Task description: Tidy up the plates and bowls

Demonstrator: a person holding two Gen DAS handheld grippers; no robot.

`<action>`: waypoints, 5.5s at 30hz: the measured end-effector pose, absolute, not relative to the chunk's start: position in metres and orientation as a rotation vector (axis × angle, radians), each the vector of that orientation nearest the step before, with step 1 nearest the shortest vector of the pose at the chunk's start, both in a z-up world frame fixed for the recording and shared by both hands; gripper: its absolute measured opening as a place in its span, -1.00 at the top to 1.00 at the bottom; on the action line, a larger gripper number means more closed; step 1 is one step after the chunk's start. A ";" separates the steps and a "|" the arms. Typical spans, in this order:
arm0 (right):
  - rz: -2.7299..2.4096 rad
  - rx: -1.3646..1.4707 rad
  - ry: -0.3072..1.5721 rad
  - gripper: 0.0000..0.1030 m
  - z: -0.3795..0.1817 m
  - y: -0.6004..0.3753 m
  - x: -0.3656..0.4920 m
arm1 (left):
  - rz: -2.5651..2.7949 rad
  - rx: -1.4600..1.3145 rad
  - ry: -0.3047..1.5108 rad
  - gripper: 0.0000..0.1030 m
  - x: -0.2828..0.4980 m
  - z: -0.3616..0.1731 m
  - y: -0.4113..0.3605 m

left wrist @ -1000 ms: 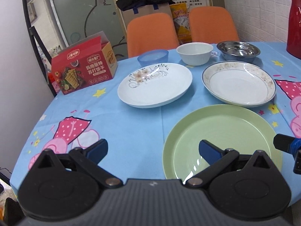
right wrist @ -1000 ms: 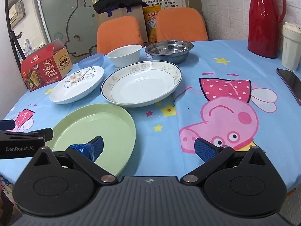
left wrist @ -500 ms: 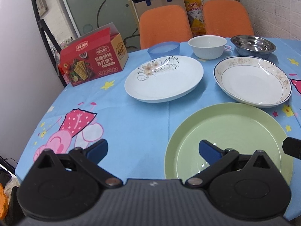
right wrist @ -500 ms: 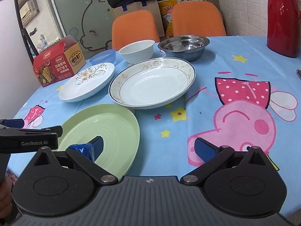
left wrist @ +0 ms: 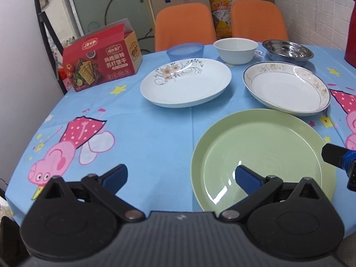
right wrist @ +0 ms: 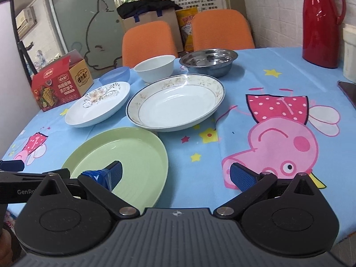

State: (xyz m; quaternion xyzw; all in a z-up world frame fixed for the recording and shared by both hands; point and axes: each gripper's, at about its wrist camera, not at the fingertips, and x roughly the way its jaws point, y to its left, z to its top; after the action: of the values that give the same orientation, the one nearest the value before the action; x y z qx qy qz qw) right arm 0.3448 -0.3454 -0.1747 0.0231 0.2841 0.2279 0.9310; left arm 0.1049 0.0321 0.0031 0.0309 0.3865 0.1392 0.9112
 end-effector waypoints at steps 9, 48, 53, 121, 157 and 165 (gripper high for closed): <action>0.297 0.020 0.579 -0.76 -0.187 -0.316 0.326 | 0.063 0.026 0.838 -0.99 0.125 -0.014 0.062; 0.422 -0.120 0.600 -0.71 -0.198 -0.272 0.331 | -0.170 -0.019 0.872 0.10 0.139 -0.015 0.064; 0.435 -0.130 0.595 -0.66 -0.198 -0.261 0.321 | -0.143 -0.017 0.874 0.13 0.138 -0.013 0.062; 0.662 -0.221 0.533 -0.69 -0.148 -0.130 0.492 | 0.062 -0.117 0.843 -0.42 0.312 -0.009 0.203; 0.757 -0.225 0.542 -0.69 -0.178 -0.117 0.482 | 0.007 -0.115 0.798 -0.36 0.309 -0.026 0.192; 0.744 -0.196 0.555 -0.66 -0.175 -0.118 0.481 | 0.026 -0.130 0.820 -0.28 0.311 -0.020 0.192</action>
State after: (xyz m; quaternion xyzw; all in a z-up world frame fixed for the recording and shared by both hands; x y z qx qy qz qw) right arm 0.4809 -0.1179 -0.1746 -0.0942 0.2671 0.3580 0.8897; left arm 0.3111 0.1918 -0.0199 -0.0633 0.3985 0.0124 0.9149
